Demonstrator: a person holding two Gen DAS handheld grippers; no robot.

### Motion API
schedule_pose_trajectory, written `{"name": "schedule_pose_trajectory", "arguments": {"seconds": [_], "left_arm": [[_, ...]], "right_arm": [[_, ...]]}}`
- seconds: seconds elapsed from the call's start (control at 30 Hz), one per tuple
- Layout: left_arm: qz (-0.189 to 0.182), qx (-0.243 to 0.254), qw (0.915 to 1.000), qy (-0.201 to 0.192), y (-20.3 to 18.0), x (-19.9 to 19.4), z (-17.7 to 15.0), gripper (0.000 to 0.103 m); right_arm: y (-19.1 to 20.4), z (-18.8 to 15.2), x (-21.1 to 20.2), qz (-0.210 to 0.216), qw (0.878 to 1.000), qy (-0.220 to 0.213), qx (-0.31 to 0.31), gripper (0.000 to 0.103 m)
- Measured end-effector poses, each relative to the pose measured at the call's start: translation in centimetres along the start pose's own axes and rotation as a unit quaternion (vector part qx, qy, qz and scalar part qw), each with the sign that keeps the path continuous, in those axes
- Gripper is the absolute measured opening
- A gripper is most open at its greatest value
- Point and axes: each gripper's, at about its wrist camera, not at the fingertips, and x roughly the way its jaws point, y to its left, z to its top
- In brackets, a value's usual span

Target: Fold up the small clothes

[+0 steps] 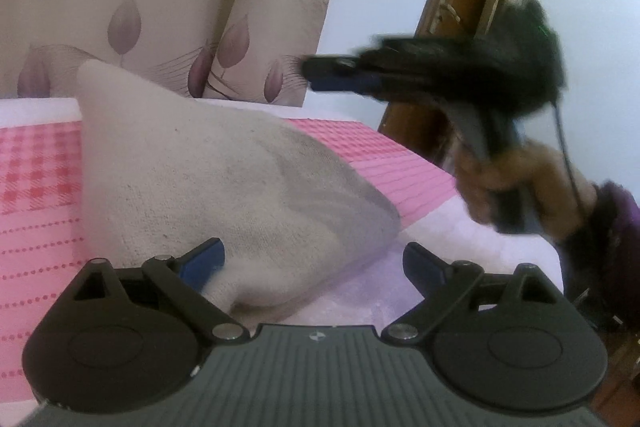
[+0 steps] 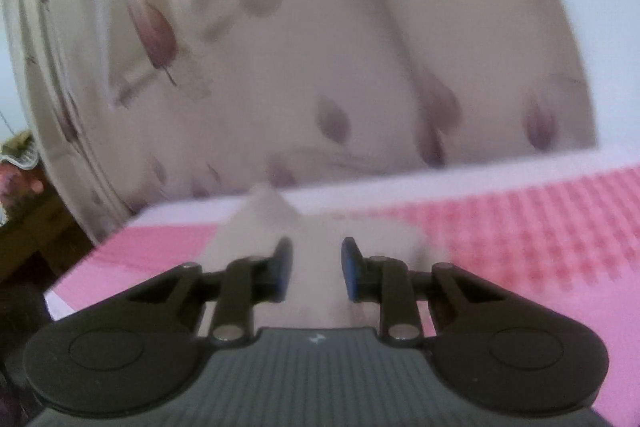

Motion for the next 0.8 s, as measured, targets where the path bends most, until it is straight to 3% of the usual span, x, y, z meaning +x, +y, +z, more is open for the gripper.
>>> {"name": "schedule_pose_trajectory", "arguments": {"seconds": [0.17,0.3,0.4,0.57,0.7,0.8], "left_arm": [[0.000,0.001,1.0000,0.001,0.0,0.0,-0.1,0.093],[0.003,0.004,1.0000,-0.001,-0.1,-0.1,-0.1,0.096],[0.007,0.012,0.9999,0.003,-0.5,0.0,-0.1,0.097],[0.009,0.013,0.9999,0.002,-0.6,0.1,-0.1,0.098],[0.011,0.016,0.9998,0.004,-0.7,0.1,0.0,0.098],[0.014,0.018,0.9997,0.005,-0.8,0.1,0.0,0.098]], "right_arm": [[2.5,0.8,6.9,-0.018,0.995,0.042,-0.087,0.026],[1.0,-1.0,11.2,-0.086,0.984,0.099,-0.124,0.025],[-2.4,-1.0,10.4,-0.053,0.995,0.080,-0.040,0.025],[-1.6,-0.5,9.3,-0.050,0.997,0.063,-0.008,0.028],[1.9,-0.8,5.6,-0.039,0.997,0.027,-0.064,0.028],[3.4,-2.5,4.6,-0.055,0.990,0.045,-0.123,0.027]]}}
